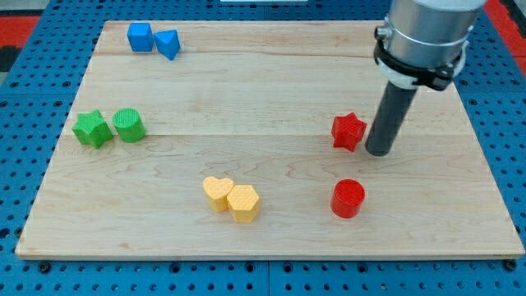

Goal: Push the red star to the top of the yellow heart

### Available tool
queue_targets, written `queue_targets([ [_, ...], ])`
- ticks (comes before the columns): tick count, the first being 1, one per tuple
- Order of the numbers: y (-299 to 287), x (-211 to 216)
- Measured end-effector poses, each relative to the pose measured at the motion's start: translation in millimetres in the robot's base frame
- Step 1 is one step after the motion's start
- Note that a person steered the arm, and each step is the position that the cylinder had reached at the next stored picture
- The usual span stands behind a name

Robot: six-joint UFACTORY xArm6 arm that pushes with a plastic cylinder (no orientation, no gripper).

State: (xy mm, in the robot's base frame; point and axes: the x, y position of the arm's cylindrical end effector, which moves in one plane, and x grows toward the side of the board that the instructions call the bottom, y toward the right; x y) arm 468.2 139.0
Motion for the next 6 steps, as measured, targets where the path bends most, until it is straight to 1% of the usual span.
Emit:
queue_targets([
  [1,-59,-1],
  [2,-27,-5],
  [3,-6,-30],
  [4,-57,-52],
  [5,-145,-46],
  [6,-102,-46],
])
